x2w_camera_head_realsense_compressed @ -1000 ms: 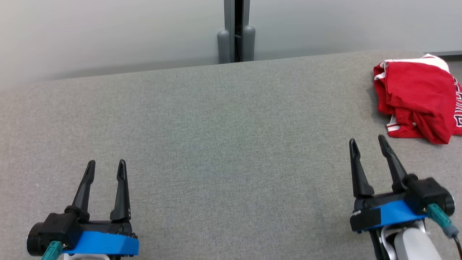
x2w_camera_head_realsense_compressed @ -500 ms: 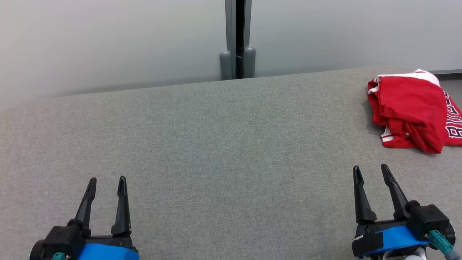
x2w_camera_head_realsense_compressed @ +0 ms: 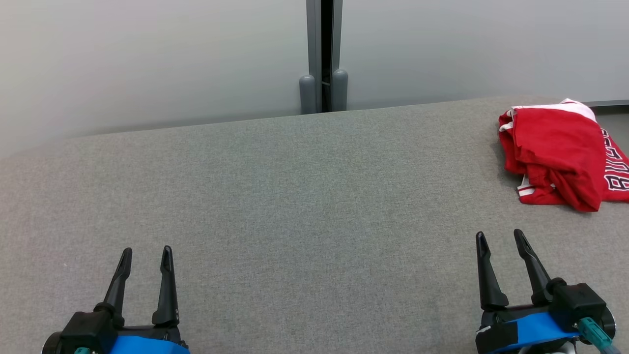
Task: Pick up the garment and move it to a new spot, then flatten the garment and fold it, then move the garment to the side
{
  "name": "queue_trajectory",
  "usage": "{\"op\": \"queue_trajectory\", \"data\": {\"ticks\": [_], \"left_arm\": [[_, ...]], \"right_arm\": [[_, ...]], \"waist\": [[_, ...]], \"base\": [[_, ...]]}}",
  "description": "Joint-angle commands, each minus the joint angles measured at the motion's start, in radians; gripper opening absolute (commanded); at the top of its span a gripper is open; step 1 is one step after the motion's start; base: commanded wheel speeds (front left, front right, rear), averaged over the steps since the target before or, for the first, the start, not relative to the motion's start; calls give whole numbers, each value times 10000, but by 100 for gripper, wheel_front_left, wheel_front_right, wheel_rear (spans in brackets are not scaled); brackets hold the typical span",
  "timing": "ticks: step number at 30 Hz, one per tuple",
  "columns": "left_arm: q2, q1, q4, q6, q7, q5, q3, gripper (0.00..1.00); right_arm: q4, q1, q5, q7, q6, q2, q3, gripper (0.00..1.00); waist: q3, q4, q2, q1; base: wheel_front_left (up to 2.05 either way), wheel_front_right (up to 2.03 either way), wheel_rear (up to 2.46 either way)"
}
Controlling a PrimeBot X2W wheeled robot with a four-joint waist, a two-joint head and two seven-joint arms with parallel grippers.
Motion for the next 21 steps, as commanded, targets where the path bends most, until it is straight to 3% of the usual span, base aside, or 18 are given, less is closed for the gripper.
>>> {"op": "queue_trajectory", "data": {"ticks": [1,3,4,9,21], "left_arm": [[35,23,21,25,4,-26,3,100],[35,11,47,23,4,-48,5,100],[0,0,40,-2,0,-37,-2,0],[-82,110,479,-5,34,-142,13,0],[-64,-43,540,-92,617,-2278,186,0]], "right_arm": [[24,88,4,6,-9,58,14,100],[29,70,9,6,-9,60,20,100],[17,-2,2,0,0,6,6,0],[405,72,95,18,0,6,7,0],[451,-49,2374,580,-1,16,-143,0]], "waist": [[3,6,0,-1],[7,10,0,-1],[7,9,0,0],[6,11,0,0],[-23,53,0,0]], "base": [[0,0,0],[0,0,0],[0,0,0],[0,0,0],[0,0,0]]}}
